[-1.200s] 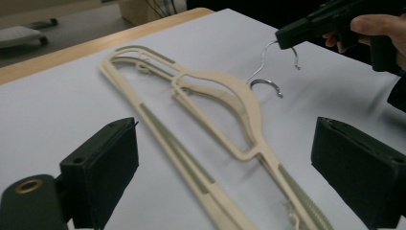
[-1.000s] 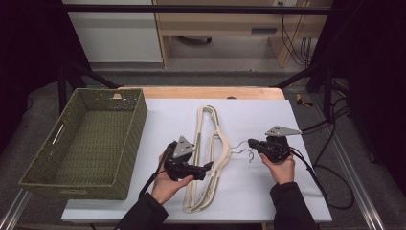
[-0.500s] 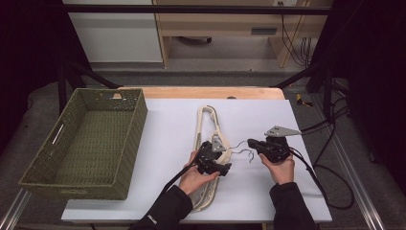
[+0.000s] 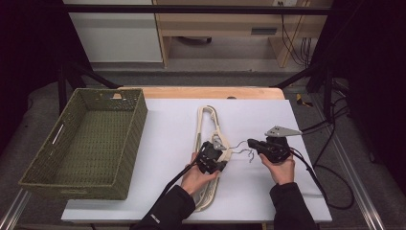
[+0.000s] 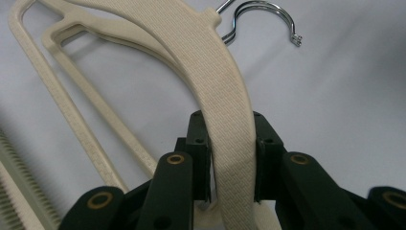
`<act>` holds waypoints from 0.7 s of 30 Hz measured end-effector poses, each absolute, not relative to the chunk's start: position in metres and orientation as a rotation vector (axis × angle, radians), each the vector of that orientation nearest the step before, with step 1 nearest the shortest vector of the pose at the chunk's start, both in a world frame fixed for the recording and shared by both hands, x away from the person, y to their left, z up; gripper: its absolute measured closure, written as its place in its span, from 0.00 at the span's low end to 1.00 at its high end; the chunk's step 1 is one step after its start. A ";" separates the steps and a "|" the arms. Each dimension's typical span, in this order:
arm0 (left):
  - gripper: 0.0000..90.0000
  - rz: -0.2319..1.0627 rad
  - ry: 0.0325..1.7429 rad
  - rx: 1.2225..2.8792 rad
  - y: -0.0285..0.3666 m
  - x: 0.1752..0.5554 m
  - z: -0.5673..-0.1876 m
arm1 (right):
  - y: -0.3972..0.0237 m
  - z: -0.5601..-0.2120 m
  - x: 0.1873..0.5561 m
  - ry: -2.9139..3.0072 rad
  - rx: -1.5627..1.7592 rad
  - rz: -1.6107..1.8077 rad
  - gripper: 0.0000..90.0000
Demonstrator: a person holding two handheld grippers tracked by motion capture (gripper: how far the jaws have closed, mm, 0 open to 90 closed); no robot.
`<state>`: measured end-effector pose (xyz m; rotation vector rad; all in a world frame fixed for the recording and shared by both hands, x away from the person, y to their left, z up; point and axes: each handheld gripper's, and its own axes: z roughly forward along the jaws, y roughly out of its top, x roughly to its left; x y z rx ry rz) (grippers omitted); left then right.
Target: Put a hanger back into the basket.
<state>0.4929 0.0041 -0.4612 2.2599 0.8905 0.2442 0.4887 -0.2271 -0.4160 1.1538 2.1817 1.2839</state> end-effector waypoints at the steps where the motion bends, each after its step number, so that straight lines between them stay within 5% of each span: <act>1: 0.82 0.244 0.895 2.256 0.004 0.492 -0.461 | -0.227 -0.416 0.489 2.182 1.154 1.284 0.99; 5: 0.82 0.274 0.894 2.251 0.004 0.488 -0.457 | -0.228 -0.413 0.487 2.173 1.157 1.320 0.98; 21: 0.85 0.361 0.911 2.193 0.041 0.465 -0.423 | -0.258 -0.383 0.461 1.978 1.093 1.478 0.55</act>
